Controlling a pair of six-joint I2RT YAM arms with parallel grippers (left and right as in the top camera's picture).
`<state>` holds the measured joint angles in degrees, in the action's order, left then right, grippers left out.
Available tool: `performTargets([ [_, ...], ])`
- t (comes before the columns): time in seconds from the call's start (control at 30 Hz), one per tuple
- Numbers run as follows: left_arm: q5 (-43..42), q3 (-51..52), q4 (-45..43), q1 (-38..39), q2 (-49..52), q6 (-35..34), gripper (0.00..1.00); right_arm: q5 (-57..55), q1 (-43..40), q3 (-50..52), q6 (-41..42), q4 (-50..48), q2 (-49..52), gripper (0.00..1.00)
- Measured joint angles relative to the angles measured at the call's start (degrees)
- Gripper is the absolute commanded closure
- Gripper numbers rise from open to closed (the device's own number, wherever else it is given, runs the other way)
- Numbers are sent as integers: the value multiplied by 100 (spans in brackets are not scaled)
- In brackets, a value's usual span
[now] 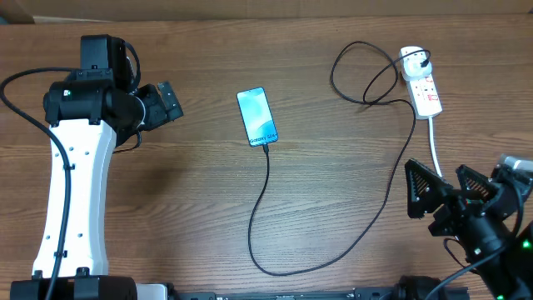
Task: Plug charger to phone and switch on socket
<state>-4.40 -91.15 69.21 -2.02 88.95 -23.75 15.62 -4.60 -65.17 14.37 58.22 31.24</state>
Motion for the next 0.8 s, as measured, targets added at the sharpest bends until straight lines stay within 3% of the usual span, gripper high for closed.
performTargets([
  [0.37,0,0,0,0,0,0,0,378,201,2138,-1252,-2124,-1152,0],
  [0.8,0,0,2,0,0,2,0,708,234,4555,-1563,-5128,-2492,0],
])
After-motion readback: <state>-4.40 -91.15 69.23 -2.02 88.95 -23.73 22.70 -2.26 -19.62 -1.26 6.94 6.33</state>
